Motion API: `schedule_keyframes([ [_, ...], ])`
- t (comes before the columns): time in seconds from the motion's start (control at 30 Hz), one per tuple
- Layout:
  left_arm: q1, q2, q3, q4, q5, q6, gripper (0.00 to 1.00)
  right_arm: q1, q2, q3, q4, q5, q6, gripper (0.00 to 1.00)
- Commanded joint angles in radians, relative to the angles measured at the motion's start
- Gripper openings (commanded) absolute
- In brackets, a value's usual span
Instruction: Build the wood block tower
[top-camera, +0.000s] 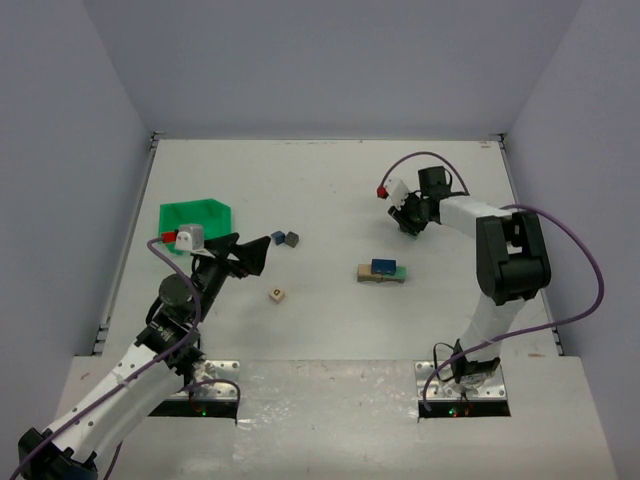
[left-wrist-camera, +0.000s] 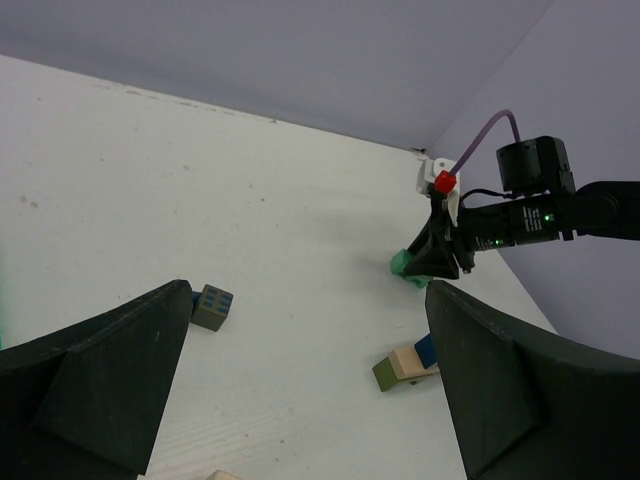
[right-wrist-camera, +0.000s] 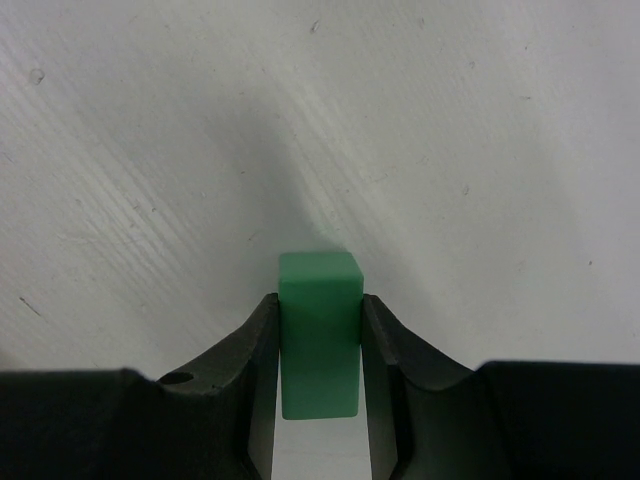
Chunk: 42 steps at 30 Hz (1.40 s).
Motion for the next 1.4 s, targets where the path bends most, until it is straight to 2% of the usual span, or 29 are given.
schedule_keyframes([
  [0.0,-0.003,-0.011,0.014,0.041,0.002,-0.007,1.00,-0.008,-0.065,-0.009,-0.007,-0.031,0.027,0.00],
  [0.2,-0.004,-0.008,0.012,0.023,-0.028,-0.016,1.00,-0.008,-0.230,0.025,-0.193,-0.121,-0.080,0.00],
  [0.37,-0.002,0.064,0.033,0.007,-0.056,-0.037,1.00,0.023,-0.332,0.052,-0.358,-0.199,-0.186,0.00],
  [0.47,-0.003,0.130,0.046,0.012,-0.063,-0.049,1.00,0.081,-0.417,0.035,-0.431,-0.198,-0.239,0.00],
  [0.63,-0.004,0.163,0.049,0.040,-0.040,-0.049,1.00,0.208,-0.453,0.057,-0.571,-0.171,-0.230,0.00],
  [0.93,-0.002,0.120,0.035,0.013,-0.052,-0.033,1.00,0.321,-0.463,0.045,-0.591,-0.134,-0.196,0.00],
  [1.37,-0.004,0.100,0.032,0.000,-0.054,-0.026,1.00,0.354,-0.415,0.021,-0.528,-0.092,-0.146,0.02],
])
